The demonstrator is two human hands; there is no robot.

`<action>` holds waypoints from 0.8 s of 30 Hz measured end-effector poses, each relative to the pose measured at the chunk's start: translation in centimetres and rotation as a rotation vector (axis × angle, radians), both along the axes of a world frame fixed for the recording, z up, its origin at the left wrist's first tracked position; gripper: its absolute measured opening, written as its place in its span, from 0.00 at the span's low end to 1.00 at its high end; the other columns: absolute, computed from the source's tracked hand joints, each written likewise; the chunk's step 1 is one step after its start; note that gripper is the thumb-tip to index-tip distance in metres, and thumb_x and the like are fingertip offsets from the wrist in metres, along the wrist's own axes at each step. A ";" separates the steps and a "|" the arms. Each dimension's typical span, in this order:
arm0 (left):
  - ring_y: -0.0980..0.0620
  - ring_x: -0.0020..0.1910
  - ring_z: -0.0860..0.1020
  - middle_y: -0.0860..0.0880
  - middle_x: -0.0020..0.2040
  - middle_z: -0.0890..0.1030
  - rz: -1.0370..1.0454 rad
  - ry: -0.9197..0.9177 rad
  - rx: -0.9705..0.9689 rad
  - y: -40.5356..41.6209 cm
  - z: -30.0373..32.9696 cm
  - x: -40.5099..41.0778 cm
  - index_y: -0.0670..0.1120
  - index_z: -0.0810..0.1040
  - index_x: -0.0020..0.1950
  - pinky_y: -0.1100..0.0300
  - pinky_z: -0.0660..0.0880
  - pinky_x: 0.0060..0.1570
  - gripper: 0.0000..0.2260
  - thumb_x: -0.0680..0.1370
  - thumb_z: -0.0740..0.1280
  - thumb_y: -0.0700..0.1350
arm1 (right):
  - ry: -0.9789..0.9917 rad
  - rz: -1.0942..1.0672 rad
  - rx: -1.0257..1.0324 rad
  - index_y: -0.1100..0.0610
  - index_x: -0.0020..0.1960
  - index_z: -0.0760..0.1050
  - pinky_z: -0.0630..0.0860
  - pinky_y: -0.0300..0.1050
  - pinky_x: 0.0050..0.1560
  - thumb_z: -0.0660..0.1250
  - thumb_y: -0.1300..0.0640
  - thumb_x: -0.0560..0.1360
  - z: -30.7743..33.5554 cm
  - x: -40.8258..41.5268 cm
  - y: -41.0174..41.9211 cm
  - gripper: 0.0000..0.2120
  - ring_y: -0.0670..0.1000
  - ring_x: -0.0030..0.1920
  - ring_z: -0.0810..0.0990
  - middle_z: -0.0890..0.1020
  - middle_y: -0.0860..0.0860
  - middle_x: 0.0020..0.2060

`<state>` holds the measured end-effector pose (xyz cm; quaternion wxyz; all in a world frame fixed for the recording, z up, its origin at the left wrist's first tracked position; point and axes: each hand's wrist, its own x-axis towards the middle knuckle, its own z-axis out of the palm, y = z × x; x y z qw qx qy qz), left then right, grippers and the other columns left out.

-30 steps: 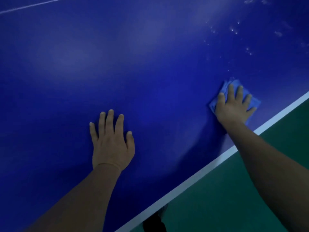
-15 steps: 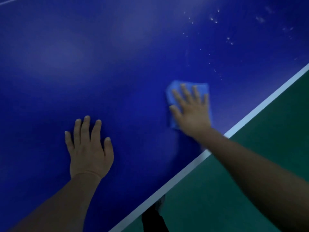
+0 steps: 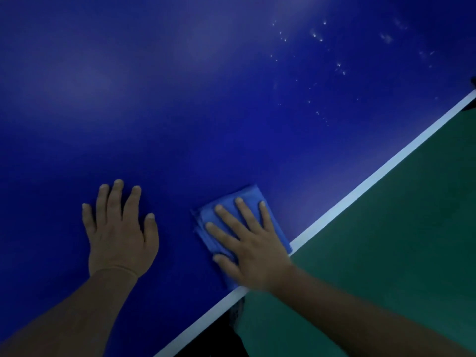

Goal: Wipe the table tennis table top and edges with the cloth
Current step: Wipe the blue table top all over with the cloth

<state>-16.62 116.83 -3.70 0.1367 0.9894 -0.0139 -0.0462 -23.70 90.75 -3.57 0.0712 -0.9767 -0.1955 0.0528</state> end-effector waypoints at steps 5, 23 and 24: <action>0.43 0.81 0.49 0.41 0.81 0.57 -0.002 0.010 0.000 -0.1 0.1 0.1 0.42 0.64 0.78 0.35 0.44 0.77 0.30 0.80 0.50 0.55 | 0.037 -0.323 -0.139 0.45 0.79 0.58 0.58 0.75 0.70 0.52 0.35 0.79 -0.4 4.4 -13.9 0.31 0.62 0.78 0.60 0.64 0.51 0.79; 0.40 0.81 0.50 0.39 0.80 0.58 -0.029 0.018 0.063 -0.2 0.2 0.1 0.42 0.62 0.79 0.33 0.46 0.77 0.30 0.80 0.48 0.55 | 0.033 -0.244 -0.107 0.44 0.79 0.61 0.55 0.71 0.74 0.51 0.34 0.80 0.3 8.0 -7.3 0.31 0.59 0.80 0.56 0.61 0.48 0.80; 0.40 0.81 0.50 0.39 0.80 0.58 -0.028 0.015 0.064 -0.2 0.2 0.0 0.42 0.62 0.79 0.33 0.46 0.76 0.30 0.80 0.48 0.55 | 0.064 -0.372 -0.122 0.44 0.80 0.60 0.56 0.69 0.75 0.49 0.33 0.79 0.6 8.1 -9.6 0.32 0.59 0.80 0.56 0.60 0.48 0.80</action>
